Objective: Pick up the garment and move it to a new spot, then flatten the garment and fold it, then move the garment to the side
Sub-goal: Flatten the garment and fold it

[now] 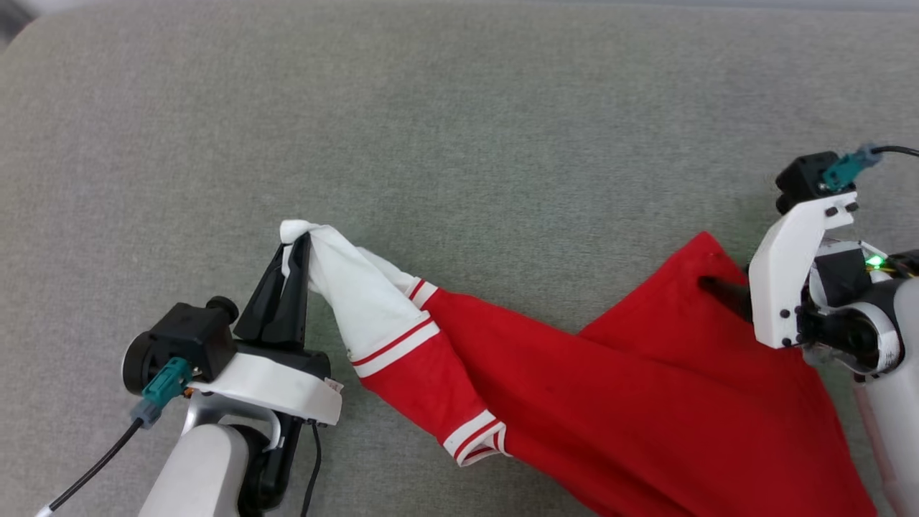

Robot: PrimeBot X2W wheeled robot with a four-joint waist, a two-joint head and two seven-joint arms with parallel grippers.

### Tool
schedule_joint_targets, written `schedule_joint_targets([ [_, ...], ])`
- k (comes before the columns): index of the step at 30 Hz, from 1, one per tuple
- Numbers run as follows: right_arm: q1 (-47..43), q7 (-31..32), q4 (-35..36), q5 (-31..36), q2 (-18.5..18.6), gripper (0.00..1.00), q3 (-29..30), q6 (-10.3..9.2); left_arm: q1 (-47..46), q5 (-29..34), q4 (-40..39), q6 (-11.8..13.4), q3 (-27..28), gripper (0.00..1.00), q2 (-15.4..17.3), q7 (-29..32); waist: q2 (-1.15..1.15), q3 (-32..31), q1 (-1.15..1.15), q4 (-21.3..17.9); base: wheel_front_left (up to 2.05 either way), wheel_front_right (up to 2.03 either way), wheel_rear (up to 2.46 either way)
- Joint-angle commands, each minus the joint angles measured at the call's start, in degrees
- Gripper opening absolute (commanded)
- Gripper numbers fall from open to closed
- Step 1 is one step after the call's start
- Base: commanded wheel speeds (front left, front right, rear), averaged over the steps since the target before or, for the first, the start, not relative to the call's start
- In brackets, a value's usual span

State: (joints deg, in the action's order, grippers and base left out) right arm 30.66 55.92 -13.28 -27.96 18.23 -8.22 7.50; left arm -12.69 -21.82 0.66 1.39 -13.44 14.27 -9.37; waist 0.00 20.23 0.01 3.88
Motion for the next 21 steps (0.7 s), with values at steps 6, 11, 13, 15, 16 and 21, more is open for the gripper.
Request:
schedule_joint_targets([
  [6, 0.7, 3.88, -6.01, -3.29, 0.43, 0.89, -5.95, -0.01, -1.88, 0.67, 2.24, -0.45, -0.85, 0.0, -0.24, -1.28, 0.0, 2.12, -0.01, 2.29, 0.0, 0.0, 0.0],
  [11, 0.85, 4.54, -8.89, -5.05, 0.5, 0.0, -7.9, 0.0, -2.03, 0.17, 3.74, -0.58, -0.97, 0.0, -0.41, -1.91, 0.0, 1.6, -0.01, 2.43, 0.0, 0.0, 0.0],
  [13, 1.36, 3.69, -9.17, -5.51, 0.89, 0.0, -7.99, -0.01, -2.06, -0.02, 4.22, -0.58, -1.07, 0.0, -0.49, -1.98, 0.0, 1.01, -0.01, 2.51, 0.0, 0.0, 0.0],
  [15, 2.1, 2.27, -8.89, -5.8, 1.6, 0.0, -8.09, -0.01, -1.88, -0.1, 4.54, -0.55, -1.11, 0.0, -0.43, -1.91, 0.0, 0.16, -0.01, 2.46, 0.0, 0.0, 0.0],
  [16, 2.67, 1.0, -8.41, -6.04, 1.77, 0.0, -7.85, -0.01, -1.81, -0.12, 4.64, -0.6, -1.07, 0.0, -0.29, -1.82, 0.0, -0.32, -0.01, 2.39, 0.0, 0.0, 0.0],
  [21, 5.2, -5.29, -6.23, -5.06, 4.15, 0.0, -5.99, -0.02, -2.85, 0.38, 4.78, -1.43, -1.41, 0.0, 1.25, -1.4, 0.0, -4.35, -0.01, 1.72, 0.0, 0.0, 0.0],
])
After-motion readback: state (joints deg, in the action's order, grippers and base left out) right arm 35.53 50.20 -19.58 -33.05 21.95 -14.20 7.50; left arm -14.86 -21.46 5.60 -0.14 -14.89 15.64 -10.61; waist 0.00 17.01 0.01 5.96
